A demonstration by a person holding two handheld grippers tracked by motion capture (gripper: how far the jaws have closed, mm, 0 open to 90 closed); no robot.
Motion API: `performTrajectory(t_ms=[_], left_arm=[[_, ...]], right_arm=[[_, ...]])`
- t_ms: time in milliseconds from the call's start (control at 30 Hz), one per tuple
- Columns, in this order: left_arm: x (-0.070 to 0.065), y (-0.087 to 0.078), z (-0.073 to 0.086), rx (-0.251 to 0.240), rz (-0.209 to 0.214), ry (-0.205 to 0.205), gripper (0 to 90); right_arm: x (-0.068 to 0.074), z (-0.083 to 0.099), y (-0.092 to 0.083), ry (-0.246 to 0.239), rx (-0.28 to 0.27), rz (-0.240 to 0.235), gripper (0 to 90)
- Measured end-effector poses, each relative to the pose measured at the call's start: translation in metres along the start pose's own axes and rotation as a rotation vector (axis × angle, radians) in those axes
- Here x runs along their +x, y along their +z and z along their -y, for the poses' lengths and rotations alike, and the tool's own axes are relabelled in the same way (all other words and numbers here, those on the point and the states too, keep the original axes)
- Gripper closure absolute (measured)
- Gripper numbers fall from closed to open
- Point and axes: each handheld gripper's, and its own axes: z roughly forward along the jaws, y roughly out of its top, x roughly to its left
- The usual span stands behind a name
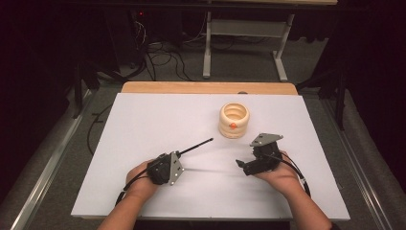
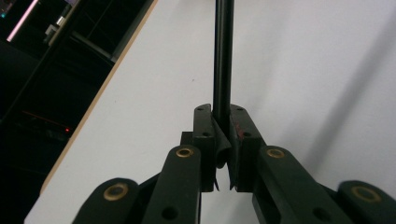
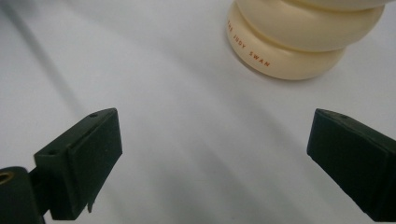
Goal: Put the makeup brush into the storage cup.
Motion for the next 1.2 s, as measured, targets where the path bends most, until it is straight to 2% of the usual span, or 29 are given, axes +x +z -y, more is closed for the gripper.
performTrajectory(t_ms=[133, 333, 367, 433, 533, 567, 733, 833, 1033, 1133, 1200], left_arm=[[0.002, 0.0, 0.001, -0.007, 0.014, -0.035, 83.6], [0.006, -0.001, 0.004, -0.026, 0.045, -0.114, 83.6], [0.007, -0.001, 0.004, -0.032, 0.049, -0.134, 83.6], [0.009, -0.001, 0.005, -0.039, 0.062, -0.162, 83.6], [0.011, -0.001, 0.006, -0.05, 0.075, -0.195, 83.6], [0.011, -0.001, 0.007, -0.053, 0.081, -0.206, 83.6], [0.013, 0.0, 0.009, -0.071, 0.116, -0.257, 83.6], [0.016, 0.001, 0.011, -0.089, 0.143, -0.305, 83.6], [0.021, 0.004, 0.016, -0.129, 0.195, -0.415, 83.6], [0.024, 0.005, 0.019, -0.145, 0.214, -0.46, 83.6], [0.025, 0.006, 0.02, -0.158, 0.227, -0.489, 83.6]], right_arm=[[-0.001, 0.008, 0.0, 0.026, -0.029, 0.023, 4.6], [-0.001, 0.021, 0.001, 0.069, -0.098, 0.045, 4.6], [-0.001, 0.022, 0.001, 0.079, -0.096, 0.05, 4.6], [0.0, 0.024, 0.0, 0.069, -0.107, 0.059, 4.6], [0.001, 0.027, -0.001, 0.083, -0.138, 0.065, 4.6], [0.001, 0.028, 0.0, 0.072, -0.142, 0.063, 4.5], [0.004, 0.03, -0.002, 0.089, -0.165, 0.075, 4.2], [0.005, 0.031, -0.004, 0.082, -0.179, 0.09, 4.0], [0.008, 0.033, -0.002, 0.065, -0.183, 0.083, 3.0], [0.009, 0.034, -0.003, 0.07, -0.181, 0.081, 3.0], [0.008, 0.034, -0.003, 0.054, -0.182, 0.079, 3.2]])
